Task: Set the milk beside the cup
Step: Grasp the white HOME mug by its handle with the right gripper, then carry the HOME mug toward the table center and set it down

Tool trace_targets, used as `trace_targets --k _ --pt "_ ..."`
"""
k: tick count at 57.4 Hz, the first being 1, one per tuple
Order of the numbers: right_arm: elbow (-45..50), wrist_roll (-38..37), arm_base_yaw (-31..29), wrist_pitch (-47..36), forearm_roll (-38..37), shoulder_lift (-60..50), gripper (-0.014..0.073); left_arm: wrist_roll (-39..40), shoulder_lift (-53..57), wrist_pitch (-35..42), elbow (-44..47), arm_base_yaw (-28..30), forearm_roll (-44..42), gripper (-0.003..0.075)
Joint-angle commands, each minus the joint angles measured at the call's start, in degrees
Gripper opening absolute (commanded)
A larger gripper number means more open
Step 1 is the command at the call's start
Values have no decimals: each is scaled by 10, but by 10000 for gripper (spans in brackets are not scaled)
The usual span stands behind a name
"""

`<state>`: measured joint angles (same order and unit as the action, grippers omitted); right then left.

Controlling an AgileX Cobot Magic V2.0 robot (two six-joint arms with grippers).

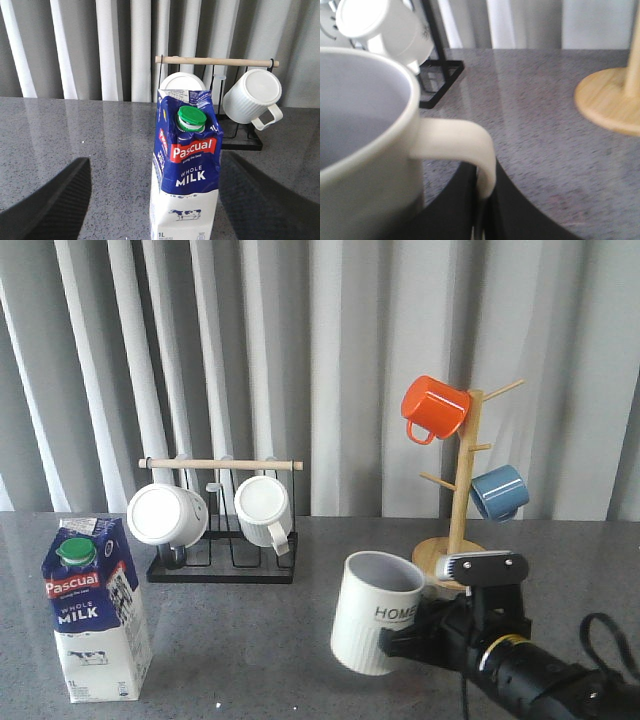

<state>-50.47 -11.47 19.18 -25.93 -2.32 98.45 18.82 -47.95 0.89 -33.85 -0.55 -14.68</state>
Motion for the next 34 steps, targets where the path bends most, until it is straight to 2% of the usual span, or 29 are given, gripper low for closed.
trace_targets --k 1,10,16,34 --pt "-16 118 42 -64 138 1 -3 5 0 42 -20 0 4 523" --pt "-16 290 105 -115 341 46 -3 5 0 42 -20 0 4 523" --pt "-16 361 124 -163 417 66 -3 5 0 42 -20 0 4 523" --pt "-16 407 132 -207 429 77 14 5 0 42 -20 0 4 523"
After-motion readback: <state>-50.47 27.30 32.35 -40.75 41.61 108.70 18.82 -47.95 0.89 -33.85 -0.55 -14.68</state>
